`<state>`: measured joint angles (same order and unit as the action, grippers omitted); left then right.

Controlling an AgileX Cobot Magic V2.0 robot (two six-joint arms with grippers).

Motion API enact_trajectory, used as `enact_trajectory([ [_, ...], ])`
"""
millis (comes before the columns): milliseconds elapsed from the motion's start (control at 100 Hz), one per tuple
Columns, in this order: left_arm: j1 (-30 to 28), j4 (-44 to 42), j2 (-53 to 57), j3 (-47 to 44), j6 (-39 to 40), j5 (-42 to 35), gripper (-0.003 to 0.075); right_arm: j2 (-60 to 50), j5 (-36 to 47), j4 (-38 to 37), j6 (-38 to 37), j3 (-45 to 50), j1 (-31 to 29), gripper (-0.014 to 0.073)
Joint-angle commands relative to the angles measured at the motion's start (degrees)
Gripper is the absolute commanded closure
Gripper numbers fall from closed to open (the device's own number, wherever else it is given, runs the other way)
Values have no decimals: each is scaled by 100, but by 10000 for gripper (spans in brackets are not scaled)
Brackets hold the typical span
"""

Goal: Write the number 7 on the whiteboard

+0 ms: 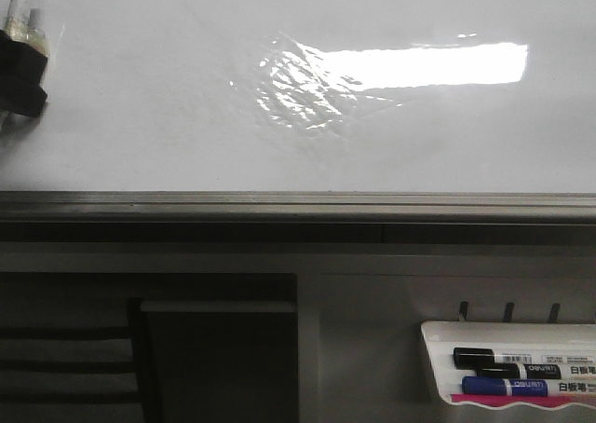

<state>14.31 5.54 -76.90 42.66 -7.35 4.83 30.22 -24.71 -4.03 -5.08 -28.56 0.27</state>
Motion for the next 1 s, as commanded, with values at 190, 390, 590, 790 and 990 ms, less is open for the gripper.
enact_trajectory([
  [190, 41, 4, 68, 184, 0, -418, 599, 59, 443, 0, 27, -196, -17, -55],
  [390, 41, 4, 156, 184, 0, -148, 635, 59, 294, 0, 27, -196, -17, -55],
  [590, 170, 4, 710, 184, 0, 743, 663, 339, -937, 0, 63, -653, -17, -55],
  [790, 484, 4, 1099, 661, -282, 2578, 681, 863, -1798, 81, 239, -1360, -17, -55],
  [990, 1210, 190, 999, 1512, -1625, 4636, 681, 1601, -2560, 1586, 1899, -2017, -8, -55],
])
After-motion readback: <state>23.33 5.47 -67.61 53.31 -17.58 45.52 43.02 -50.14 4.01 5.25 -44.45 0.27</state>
